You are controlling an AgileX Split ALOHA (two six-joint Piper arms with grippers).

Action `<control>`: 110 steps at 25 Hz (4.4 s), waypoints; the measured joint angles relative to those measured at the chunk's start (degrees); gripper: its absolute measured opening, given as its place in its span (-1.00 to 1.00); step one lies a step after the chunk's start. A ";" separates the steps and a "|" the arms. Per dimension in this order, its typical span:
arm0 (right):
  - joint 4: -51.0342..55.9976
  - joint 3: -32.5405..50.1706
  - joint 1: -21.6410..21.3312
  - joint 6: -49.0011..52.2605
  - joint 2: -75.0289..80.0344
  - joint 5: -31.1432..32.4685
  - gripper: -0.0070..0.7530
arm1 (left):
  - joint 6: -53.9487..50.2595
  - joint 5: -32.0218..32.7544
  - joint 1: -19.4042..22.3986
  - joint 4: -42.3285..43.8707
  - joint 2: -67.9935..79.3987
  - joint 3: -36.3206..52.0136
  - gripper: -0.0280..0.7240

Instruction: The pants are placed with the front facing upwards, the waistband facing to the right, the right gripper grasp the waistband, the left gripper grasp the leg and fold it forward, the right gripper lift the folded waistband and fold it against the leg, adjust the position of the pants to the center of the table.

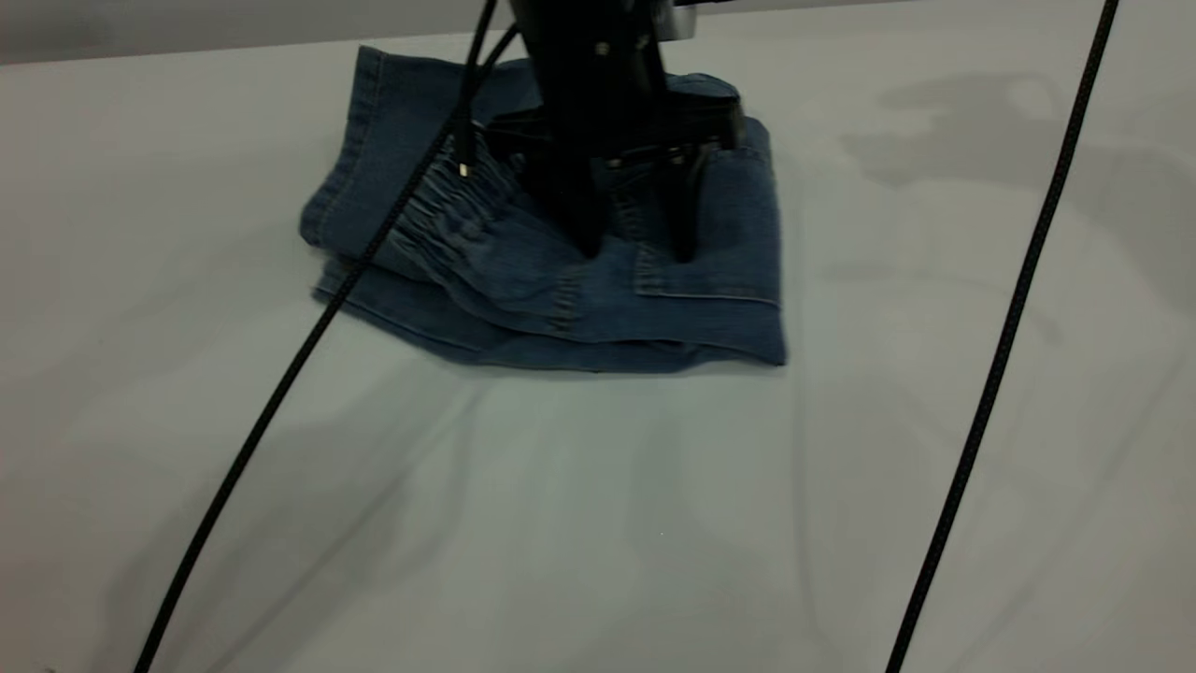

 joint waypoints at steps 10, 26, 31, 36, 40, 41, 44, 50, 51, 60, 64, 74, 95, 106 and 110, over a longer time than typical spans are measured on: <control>0.00 0.00 0.00 -0.17 0.00 0.38 0.53 | 1.59 -0.90 -0.36 -7.23 -0.21 -0.05 0.43; -2.36 -1.23 0.00 -0.34 -0.35 2.49 0.53 | 4.19 8.07 -0.27 9.20 -3.28 -17.31 0.43; -4.32 -6.20 -0.05 -0.14 -1.94 6.60 0.53 | 7.02 8.02 -0.27 17.16 -8.76 -21.92 0.43; -3.88 -13.35 0.00 0.81 -4.01 11.44 0.53 | 7.17 8.10 -0.27 25.66 -16.01 -21.87 0.43; -4.80 -16.64 0.00 2.07 -7.42 11.82 0.53 | 6.99 8.05 -0.27 27.98 -22.05 -21.87 0.43; -4.80 -16.64 0.00 2.36 -8.41 11.82 0.53 | 6.99 8.05 -0.27 27.94 -23.55 -21.87 0.43; -5.20 -16.58 0.00 2.36 -12.51 11.93 0.53 | 6.99 8.05 -0.27 28.06 -27.78 -21.80 0.43; -8.34 -16.58 0.00 3.54 -23.45 11.93 0.53 | 6.99 8.05 -0.27 29.23 -36.74 -21.74 0.43; -8.40 -16.58 0.00 3.73 -25.13 11.93 0.53 | 6.99 7.91 -0.27 29.23 -38.05 -21.60 0.43; -8.85 -10.27 0.00 5.11 -44.53 11.83 0.53 | 7.23 7.79 -0.27 29.23 -54.39 -8.71 0.43; -8.74 -0.92 0.00 6.11 -54.06 11.83 0.53 | 7.23 7.74 -0.27 29.41 -62.91 1.20 0.43; -9.03 30.66 0.00 6.69 -81.90 11.72 0.53 | -0.71 7.72 -0.27 24.31 -83.13 25.87 0.43; -19.75 75.38 0.00 5.57 -117.72 3.01 0.53 | -0.28 -2.59 -0.27 23.68 -130.08 85.09 0.43; -19.69 75.31 0.00 5.47 -117.72 3.01 0.53 | -0.40 -0.42 -0.27 24.80 -140.62 87.20 0.43; -19.48 75.27 0.00 5.47 -117.72 3.10 0.53 | 2.39 -0.32 -0.27 21.15 -141.78 87.20 0.43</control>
